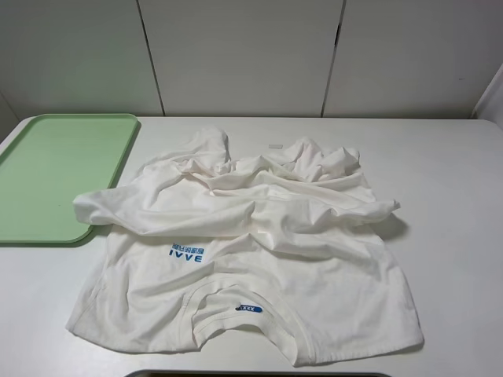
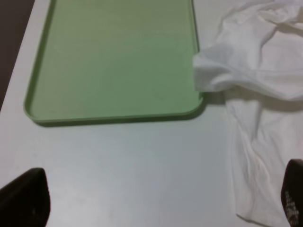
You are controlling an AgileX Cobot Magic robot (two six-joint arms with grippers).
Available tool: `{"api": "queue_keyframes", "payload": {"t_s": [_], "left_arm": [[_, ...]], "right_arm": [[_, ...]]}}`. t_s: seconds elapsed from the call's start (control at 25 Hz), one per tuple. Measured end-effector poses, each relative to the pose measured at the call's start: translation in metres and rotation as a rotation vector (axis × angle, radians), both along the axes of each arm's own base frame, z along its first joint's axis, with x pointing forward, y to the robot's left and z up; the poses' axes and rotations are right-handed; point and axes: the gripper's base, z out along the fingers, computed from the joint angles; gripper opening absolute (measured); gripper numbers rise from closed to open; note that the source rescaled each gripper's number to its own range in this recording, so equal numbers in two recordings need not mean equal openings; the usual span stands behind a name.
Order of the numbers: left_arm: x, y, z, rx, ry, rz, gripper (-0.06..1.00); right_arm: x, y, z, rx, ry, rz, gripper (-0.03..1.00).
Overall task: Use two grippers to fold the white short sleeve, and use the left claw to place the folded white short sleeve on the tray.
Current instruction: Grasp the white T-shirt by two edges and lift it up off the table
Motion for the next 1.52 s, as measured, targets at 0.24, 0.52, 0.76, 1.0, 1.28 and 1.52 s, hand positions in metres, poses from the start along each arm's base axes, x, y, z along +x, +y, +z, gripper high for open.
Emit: {"api": "queue_keyframes", "payload": {"t_s": [0.24, 0.52, 0.76, 1.0, 1.28, 1.52], "left_arm": [[0.0, -0.006, 0.002, -0.03, -0.005, -0.099, 0.97], [0.015, -0.024, 0.025, 0.023, 0.009, -0.363, 0.95], [0.056, -0.035, 0.025, 0.101, 0.193, -0.437, 0.93], [0.104, -0.055, 0.012, 0.068, 0.395, -0.53, 0.93], [0.146, -0.088, -0.012, 0.043, 0.578, -0.751, 0.92], [0.152, -0.11, -0.02, 0.183, 0.536, -0.974, 0.92]], "right_arm": [[0.0, 0.002, 0.0, 0.02, 0.0, 0.013, 1.0], [0.027, 0.007, 0.0, -0.027, 0.158, 0.068, 1.0], [0.063, 0.017, 0.006, -0.072, 0.258, 0.192, 1.0], [0.107, 0.032, 0.002, -0.131, 0.352, 0.374, 1.0], [0.151, 0.059, -0.031, -0.229, 0.478, 0.553, 1.0], [0.163, 0.074, -0.048, -0.376, 0.478, 0.689, 1.0]]}}
